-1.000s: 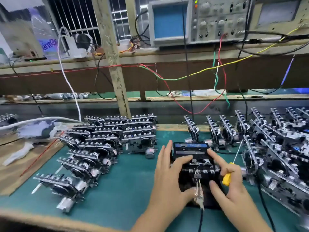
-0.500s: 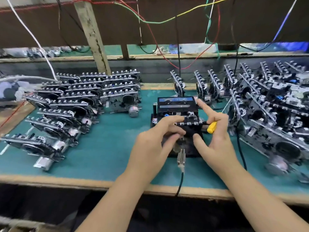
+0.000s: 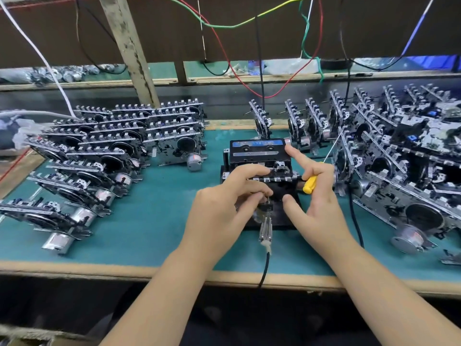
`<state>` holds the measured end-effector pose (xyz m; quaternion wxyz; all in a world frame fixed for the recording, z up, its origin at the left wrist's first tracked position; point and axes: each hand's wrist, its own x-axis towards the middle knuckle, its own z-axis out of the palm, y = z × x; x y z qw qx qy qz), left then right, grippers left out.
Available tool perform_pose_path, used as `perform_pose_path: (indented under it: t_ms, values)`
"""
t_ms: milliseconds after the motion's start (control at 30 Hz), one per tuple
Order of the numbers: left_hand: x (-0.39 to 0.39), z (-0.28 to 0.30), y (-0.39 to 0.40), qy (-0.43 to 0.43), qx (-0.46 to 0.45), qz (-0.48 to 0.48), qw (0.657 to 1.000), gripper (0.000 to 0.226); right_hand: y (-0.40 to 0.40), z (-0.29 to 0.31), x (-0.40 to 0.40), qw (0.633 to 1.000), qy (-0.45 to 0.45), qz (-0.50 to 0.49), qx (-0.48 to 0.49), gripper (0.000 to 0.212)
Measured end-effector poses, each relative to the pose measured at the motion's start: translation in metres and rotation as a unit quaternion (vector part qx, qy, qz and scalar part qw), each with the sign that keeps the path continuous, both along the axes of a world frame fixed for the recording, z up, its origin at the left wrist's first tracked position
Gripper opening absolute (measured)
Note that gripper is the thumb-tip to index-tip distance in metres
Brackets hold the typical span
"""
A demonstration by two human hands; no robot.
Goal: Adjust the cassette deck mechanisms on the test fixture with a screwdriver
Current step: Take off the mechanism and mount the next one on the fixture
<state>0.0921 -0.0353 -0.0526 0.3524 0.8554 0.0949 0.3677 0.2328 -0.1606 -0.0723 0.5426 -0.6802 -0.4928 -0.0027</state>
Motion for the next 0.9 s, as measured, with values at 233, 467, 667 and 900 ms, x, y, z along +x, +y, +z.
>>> perform_pose_path:
  t_ms: [233, 467, 667, 900]
  values:
    - [-0.007, -0.016, 0.004, 0.055, 0.184, 0.069, 0.979, 0.075, 0.001, -0.002, 0.002, 1.0, -0.003, 0.019, 0.004, 0.039]
    - [0.025, -0.003, 0.006, 0.062, 0.117, 0.173, 0.976, 0.072, 0.003, -0.003, 0.001, 1.0, 0.002, 0.024, -0.008, 0.063]
    - [0.034, -0.016, 0.022, 0.054, -0.029, 0.087, 0.994, 0.055, 0.002, -0.007, 0.003, 0.999, 0.007, 0.018, -0.029, 0.07]
    - [0.035, -0.02, 0.027, 0.04, -0.086, 0.037, 0.995, 0.059, 0.004, -0.007, 0.004, 0.999, 0.013, 0.015, -0.037, 0.046]
